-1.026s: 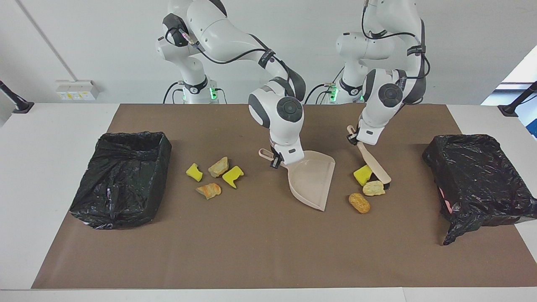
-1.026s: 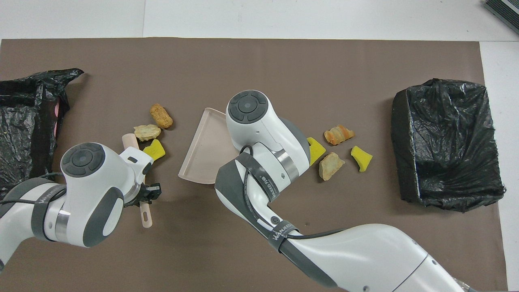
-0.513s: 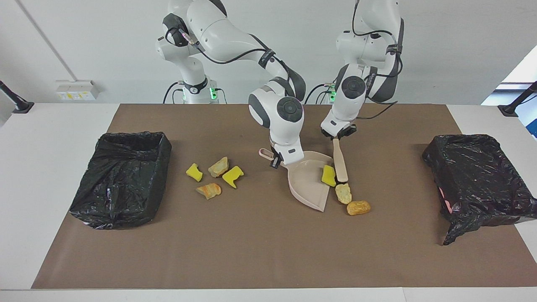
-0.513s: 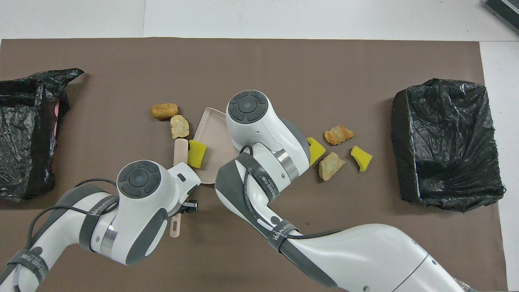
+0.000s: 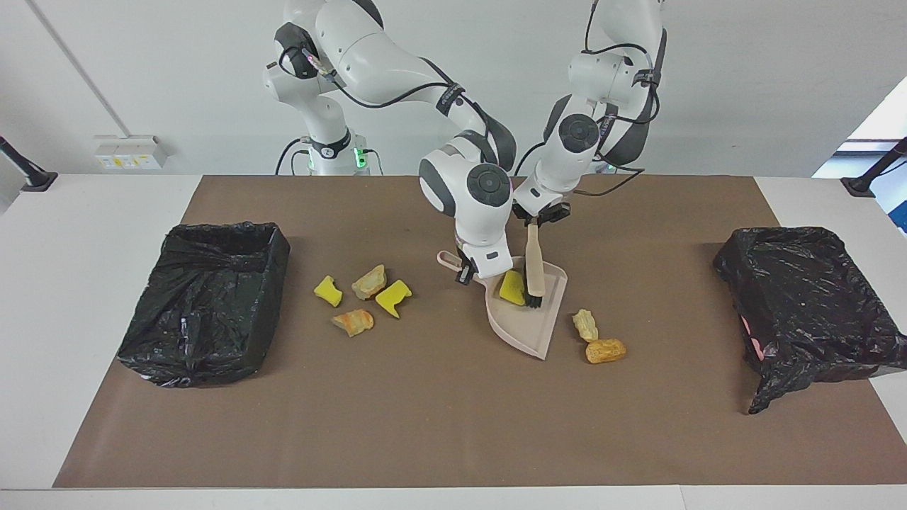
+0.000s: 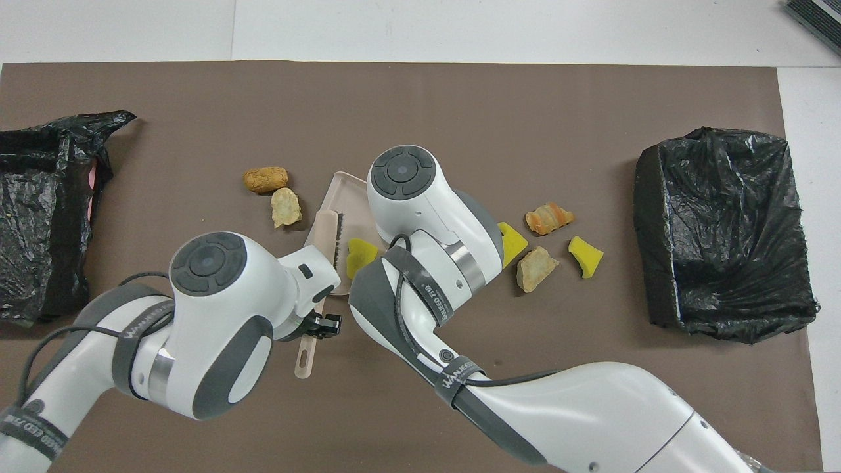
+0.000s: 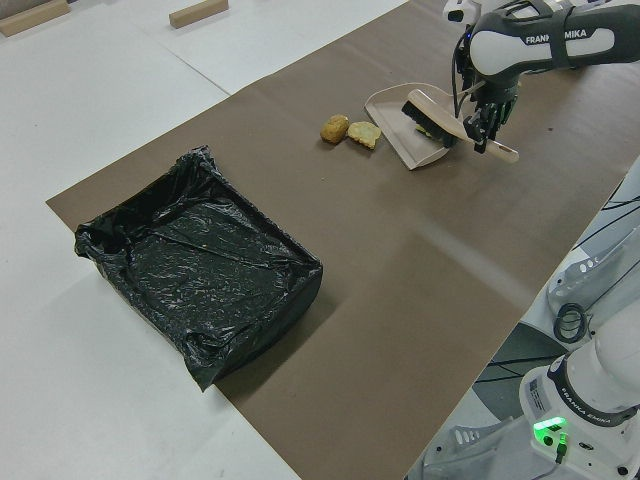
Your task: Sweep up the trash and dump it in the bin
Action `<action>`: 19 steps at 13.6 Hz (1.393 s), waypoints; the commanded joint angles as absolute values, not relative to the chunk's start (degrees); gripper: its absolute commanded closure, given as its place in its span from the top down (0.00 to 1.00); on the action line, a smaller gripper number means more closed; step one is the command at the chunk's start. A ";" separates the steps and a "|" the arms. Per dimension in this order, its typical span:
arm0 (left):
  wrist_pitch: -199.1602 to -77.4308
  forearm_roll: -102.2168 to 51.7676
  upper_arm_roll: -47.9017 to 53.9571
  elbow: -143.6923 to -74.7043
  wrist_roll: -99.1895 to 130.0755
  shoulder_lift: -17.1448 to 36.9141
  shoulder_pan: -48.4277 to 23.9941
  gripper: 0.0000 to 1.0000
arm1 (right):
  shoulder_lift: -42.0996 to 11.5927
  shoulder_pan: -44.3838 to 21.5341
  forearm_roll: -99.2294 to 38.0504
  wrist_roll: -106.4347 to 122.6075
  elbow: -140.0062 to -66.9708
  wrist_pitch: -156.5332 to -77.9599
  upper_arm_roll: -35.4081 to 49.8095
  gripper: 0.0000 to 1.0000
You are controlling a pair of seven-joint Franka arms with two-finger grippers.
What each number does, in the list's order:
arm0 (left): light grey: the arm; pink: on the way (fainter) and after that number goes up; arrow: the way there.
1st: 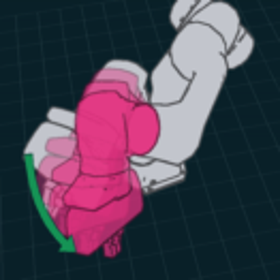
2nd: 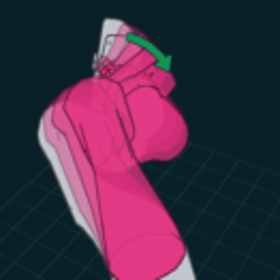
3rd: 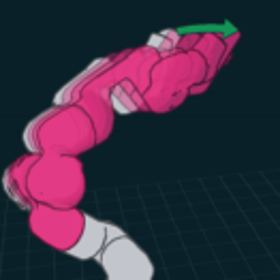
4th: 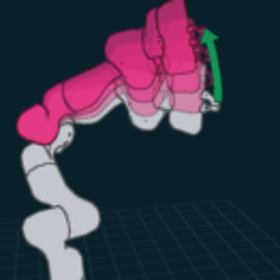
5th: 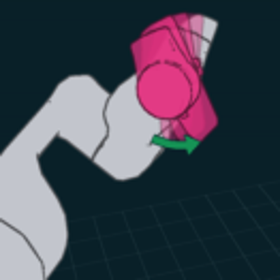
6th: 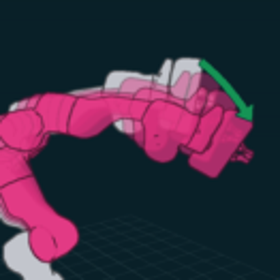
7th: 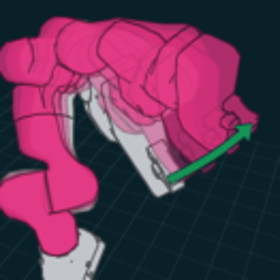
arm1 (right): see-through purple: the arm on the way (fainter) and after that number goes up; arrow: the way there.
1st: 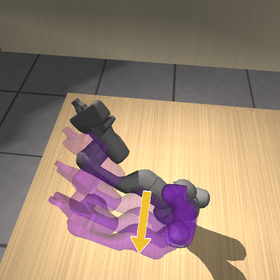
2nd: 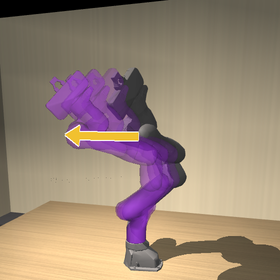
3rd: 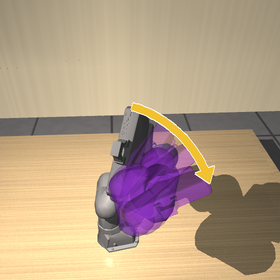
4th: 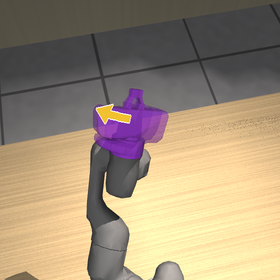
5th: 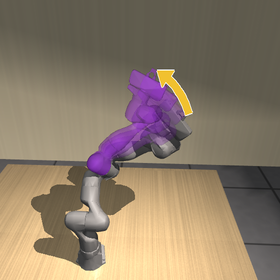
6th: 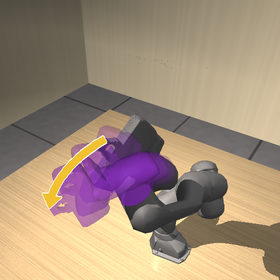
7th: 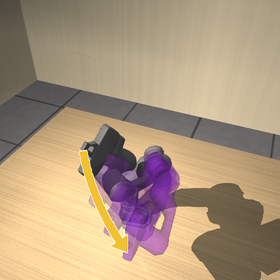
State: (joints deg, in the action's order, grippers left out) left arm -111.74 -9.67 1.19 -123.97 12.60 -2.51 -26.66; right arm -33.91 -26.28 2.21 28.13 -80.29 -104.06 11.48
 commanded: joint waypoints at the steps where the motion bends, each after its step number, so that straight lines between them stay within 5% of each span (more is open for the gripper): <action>1: -107.06 -3.38 1.06 -117.61 7.75 0.43 -22.07 0.00 | -33.75 -25.93 1.41 26.72 -81.39 -105.29 11.95 0.00; 8: -105.82 5.69 1.05 -102.58 -11.77 14.40 -5.81 0.00 | -33.58 -25.75 2.10 25.66 -81.30 -102.59 11.95 0.00; 11: -106.96 10.62 1.05 -103.18 -17.04 15.38 -2.29 0.00 | -33.40 -26.19 2.46 25.66 -81.21 -101.78 11.95 0.00; 19: -109.42 4.84 2.11 -109.51 -19.16 14.24 -6.49 0.00 | -33.31 -26.54 2.29 24.17 -81.47 -102.57 11.95 0.00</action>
State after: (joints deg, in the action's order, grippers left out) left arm -108.30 6.78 2.60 -107.44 -18.57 15.88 -3.69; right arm -33.86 -26.57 2.23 26.15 -80.35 -102.80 11.50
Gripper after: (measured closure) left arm 0.736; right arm 0.683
